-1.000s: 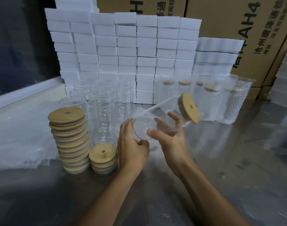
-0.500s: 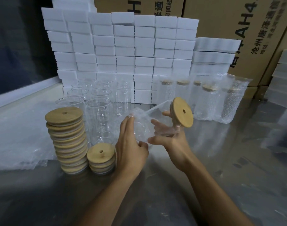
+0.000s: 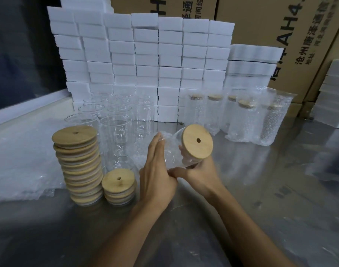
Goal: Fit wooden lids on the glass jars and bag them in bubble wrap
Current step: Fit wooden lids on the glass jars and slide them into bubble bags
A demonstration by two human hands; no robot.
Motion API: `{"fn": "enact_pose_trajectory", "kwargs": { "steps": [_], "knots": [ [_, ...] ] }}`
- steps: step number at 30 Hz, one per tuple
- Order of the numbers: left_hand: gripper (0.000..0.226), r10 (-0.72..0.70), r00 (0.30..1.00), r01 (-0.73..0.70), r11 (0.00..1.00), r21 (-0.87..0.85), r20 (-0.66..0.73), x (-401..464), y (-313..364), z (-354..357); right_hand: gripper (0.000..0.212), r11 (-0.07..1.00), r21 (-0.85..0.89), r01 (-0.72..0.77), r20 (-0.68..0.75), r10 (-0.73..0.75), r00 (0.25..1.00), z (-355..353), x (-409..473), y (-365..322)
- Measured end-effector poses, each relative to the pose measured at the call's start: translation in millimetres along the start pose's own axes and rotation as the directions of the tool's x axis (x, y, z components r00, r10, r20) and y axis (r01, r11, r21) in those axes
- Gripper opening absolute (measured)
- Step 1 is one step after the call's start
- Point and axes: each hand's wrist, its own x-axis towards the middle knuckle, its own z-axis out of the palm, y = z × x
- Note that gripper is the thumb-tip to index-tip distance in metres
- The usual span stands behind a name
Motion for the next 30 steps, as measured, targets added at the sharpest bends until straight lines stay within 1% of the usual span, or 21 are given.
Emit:
{"fn": "enact_pose_trajectory", "kwargs": {
  "steps": [2, 3, 4, 6, 7, 9, 11, 12, 13, 14, 16, 18, 21, 22, 24, 26, 28, 30],
  "knots": [
    [0.087, -0.002, 1.0, 0.002, 1.0, 0.0, -0.02, 0.5, -2.1, -1.3, 0.05, 0.996, 0.089, -0.012, 0.101, 0.003, 0.995, -1.6, 0.2, -1.5],
    [0.087, -0.009, 0.999, 0.009, 1.0, 0.002, -0.035, 0.8, -2.2, -2.5, 0.043, 0.988, 0.151, -0.044, 0.169, 0.018, 0.985, -1.5, -0.6, -4.2],
    [0.089, -0.017, 0.999, 0.017, 1.0, 0.004, -0.044, 0.7, -1.6, -3.8, 0.046, 0.974, 0.21, -0.087, 0.222, 0.039, 0.974, -1.5, -1.0, -5.4],
    [0.09, -0.006, 0.999, 0.007, 1.0, 0.007, -0.05, 0.0, 1.0, -5.4, 0.076, 0.927, 0.323, -0.19, 0.277, 0.1, 0.956, -4.8, 0.3, -6.4],
    [0.09, 0.007, 0.999, -0.006, 1.0, 0.007, -0.049, -0.2, 2.7, -5.5, 0.078, 0.883, 0.399, -0.247, 0.308, 0.125, 0.943, -7.2, 1.1, -8.7],
    [0.089, 0.022, 0.999, -0.022, 1.0, 0.009, -0.04, -0.5, 5.1, -5.2, 0.062, 0.807, 0.506, -0.304, 0.349, 0.13, 0.928, -14.2, 1.6, -11.1],
    [0.09, 0.031, 0.999, -0.031, 1.0, 0.004, -0.029, -0.6, 4.9, -4.6, 0.044, 0.778, 0.531, -0.336, 0.366, 0.147, 0.919, -18.2, 2.4, -11.0],
    [0.09, 0.027, 0.999, -0.027, 1.0, -0.001, -0.021, -0.2, 3.8, -4.8, 0.037, 0.788, 0.515, -0.338, 0.376, 0.146, 0.915, -18.5, 2.3, -9.1],
    [0.09, 0.023, 1.0, -0.023, 1.0, -0.009, -0.013, 0.5, 2.5, -5.3, 0.036, 0.807, 0.482, -0.341, 0.377, 0.16, 0.912, -17.9, 2.2, -6.0],
    [0.089, 0.023, 1.0, -0.023, 1.0, -0.014, -0.008, 1.3, 0.8, -6.1, 0.039, 0.835, 0.432, -0.342, 0.362, 0.187, 0.913, -16.7, 2.0, -4.7],
    [0.086, 0.019, 1.0, -0.019, 1.0, -0.009, -0.008, 2.4, -1.2, -7.9, 0.055, 0.886, 0.33, -0.326, 0.304, 0.228, 0.925, -13.8, 2.8, -0.9],
    [0.086, 0.022, 1.0, -0.022, 1.0, -0.003, 0.0, 1.8, 0.7, -8.6, 0.069, 0.91, 0.266, -0.318, 0.236, 0.258, 0.937, -12.9, 3.3, 1.7],
    [0.092, 0.049, 0.998, -0.049, 0.999, 0.009, 0.046, -2.3, 8.5, -8.1, 0.076, 0.929, 0.213, -0.303, 0.116, 0.284, 0.952, -12.0, 3.7, 3.9],
    [0.093, 0.062, 0.996, -0.063, 0.998, 0.013, 0.063, -3.3, 11.0, -7.6, 0.074, 0.931, 0.208, -0.3, 0.071, 0.291, 0.954, -11.6, 3.8, 4.8],
    [0.094, 0.097, 0.991, -0.099, 0.995, 0.02, 0.094, -5.2, 16.2, -6.5, 0.064, 0.943, 0.173, -0.285, -0.031, 0.295, 0.955, -9.3, 3.9, 8.7],
    [0.093, 0.157, 0.98, -0.161, 0.987, 0.019, 0.125, -7.3, 21.6, -4.7, 0.056, 0.955, 0.08, -0.287, -0.114, 0.295, 0.949, -6.6, 2.7, 13.0],
    [0.09, 0.221, 0.962, -0.225, 0.974, 0.008, 0.158, -10.0, 24.9, -3.0, 0.048, 0.954, -0.076, -0.291, -0.179, 0.274, 0.945, -4.6, 1.0, 15.4],
    [0.084, 0.245, 0.955, -0.247, 0.969, -0.009, 0.168, -10.9, 25.8, -2.9, 0.035, 0.931, -0.241, -0.274, -0.254, 0.212, 0.944, -4.6, -0.3, 15.5]
  ]
}}
